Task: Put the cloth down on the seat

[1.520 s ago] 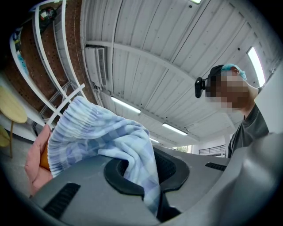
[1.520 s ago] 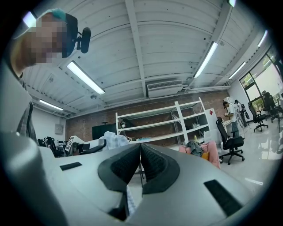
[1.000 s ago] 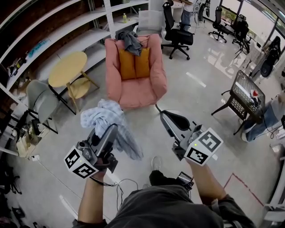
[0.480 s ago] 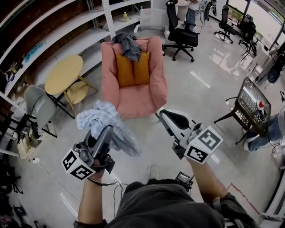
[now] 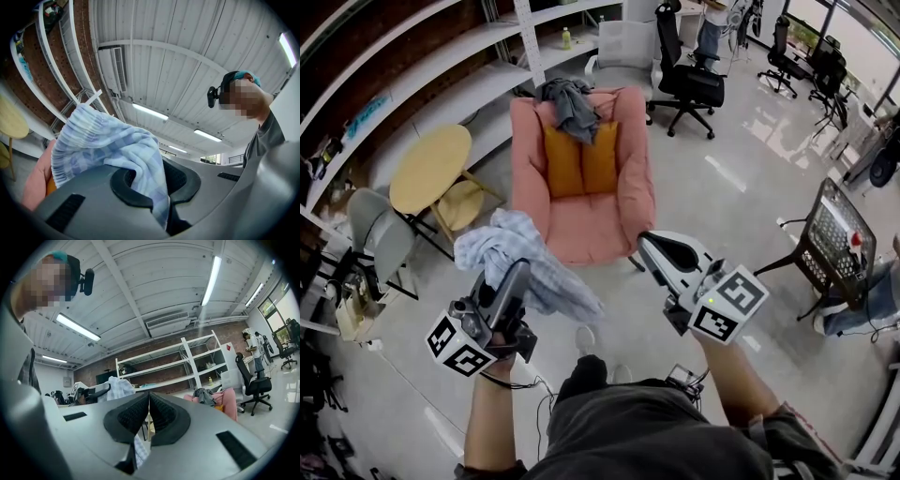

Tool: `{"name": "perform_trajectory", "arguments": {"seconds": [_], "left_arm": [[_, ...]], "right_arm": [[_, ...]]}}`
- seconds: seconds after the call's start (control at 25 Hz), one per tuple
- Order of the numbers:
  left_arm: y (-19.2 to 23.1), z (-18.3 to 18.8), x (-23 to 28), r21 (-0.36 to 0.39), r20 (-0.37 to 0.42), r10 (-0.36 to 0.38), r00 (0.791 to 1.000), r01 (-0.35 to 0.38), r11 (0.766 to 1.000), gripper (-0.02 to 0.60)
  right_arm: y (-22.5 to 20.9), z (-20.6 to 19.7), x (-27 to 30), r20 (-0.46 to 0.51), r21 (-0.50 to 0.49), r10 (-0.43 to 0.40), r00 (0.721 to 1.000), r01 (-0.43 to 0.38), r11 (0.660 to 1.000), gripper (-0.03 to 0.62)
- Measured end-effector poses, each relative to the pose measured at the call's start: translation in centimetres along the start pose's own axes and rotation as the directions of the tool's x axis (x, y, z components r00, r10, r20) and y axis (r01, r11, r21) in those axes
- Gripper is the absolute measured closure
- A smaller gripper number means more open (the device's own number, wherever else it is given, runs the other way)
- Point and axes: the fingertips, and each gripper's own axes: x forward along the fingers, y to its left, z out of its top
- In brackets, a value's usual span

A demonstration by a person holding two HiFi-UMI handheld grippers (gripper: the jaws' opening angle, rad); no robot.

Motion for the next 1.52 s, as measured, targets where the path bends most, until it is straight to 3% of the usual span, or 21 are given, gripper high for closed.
{"name": "perform_trajectory", "arguments": {"seconds": [0.24, 0.44, 0.72, 0.96, 1.52], "left_arm": [[6.0, 0.9, 2.7, -0.006, 0.002, -0.024, 1.0, 0.024, 1.0, 0.545], [14.8, 4.0, 6.9, -0.041, -0.013, -0.047, 0.999, 0.046, 0.998, 0.545], [20.1, 2.9, 6.9, -0.061, -0.027, -0.068, 0.997, 0.066, 0.996, 0.545], [27.4, 7.2, 9.6, -0.072, -0.035, -0.101, 0.994, 0.098, 0.993, 0.545], [34.3, 16.3, 17.7, 0.022, 0.025, -0.169, 0.985, 0.169, 0.985, 0.545]], "right_arm": [[-3.7, -0.4, 5.2, -0.005, -0.001, -0.014, 1.0, 0.014, 1.0, 0.579], [-8.7, 1.5, 13.8, -0.012, 0.002, -0.041, 0.999, 0.041, 0.999, 0.579], [-11.0, -0.9, 19.0, -0.008, 0.012, -0.046, 0.999, 0.046, 0.999, 0.579], [-14.0, 0.5, 27.3, -0.017, 0.013, -0.055, 0.998, 0.055, 0.998, 0.579], [-20.2, 1.5, 32.3, -0.019, 0.021, -0.101, 0.995, 0.101, 0.995, 0.579]]}}
